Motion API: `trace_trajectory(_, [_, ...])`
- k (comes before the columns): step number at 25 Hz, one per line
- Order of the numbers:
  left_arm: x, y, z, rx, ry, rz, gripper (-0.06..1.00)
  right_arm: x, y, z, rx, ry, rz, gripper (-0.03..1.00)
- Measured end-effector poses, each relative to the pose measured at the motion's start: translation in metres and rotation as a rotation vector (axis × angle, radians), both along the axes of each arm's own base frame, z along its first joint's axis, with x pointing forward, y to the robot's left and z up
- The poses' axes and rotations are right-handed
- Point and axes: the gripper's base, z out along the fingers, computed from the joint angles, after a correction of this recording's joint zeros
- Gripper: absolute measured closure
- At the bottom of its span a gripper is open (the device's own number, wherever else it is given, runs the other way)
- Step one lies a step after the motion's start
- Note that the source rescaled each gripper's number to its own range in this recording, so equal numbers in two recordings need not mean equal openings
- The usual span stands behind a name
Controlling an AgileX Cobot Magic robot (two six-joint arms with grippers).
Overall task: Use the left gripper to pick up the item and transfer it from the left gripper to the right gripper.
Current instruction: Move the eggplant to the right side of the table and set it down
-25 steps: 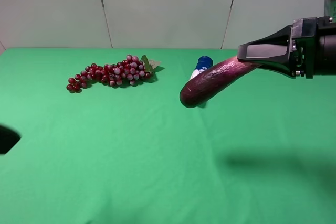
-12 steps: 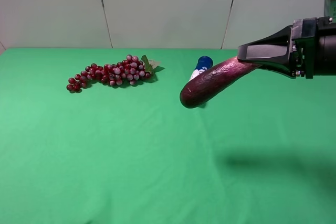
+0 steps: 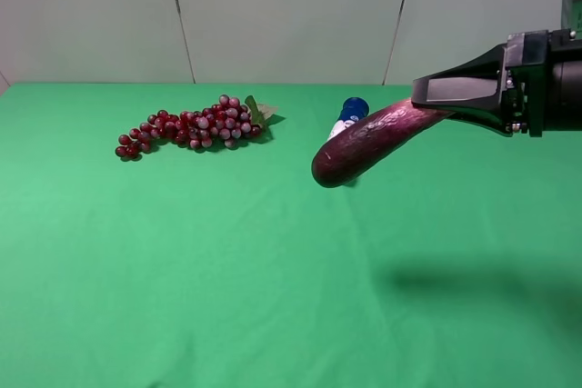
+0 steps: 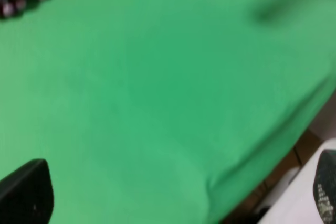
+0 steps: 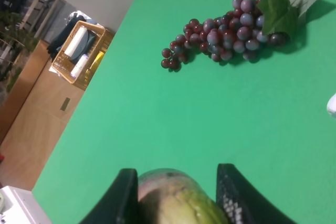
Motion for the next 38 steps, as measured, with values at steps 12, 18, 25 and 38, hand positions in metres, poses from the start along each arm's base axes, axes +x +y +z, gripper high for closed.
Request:
trace_trajectory(12, [0.0036,0.0036,-0.0004,0.009,-0.006,0.062,-0.05,0.0004,-0.0004,-0.0002,0.0,0.004,-0.008,0.94])
trace_trajectory(18, [0.0038,0.0037,-0.0004,0.036,-0.033,0.036,-0.05,0.0007,-0.0007,-0.0003,-0.002,0.003,-0.012,0.94])
trace_trajectory(25, [0.004,0.004,-0.0004,0.039,-0.036,0.039,-0.05,0.0017,-0.0015,-0.0006,-0.008,0.0,-0.025,0.94])
trace_trajectory(38, [-0.0032,0.005,-0.0003,0.048,-0.027,0.545,-0.05,0.0062,-0.0067,-0.0035,-0.066,-0.017,-0.085,0.95])
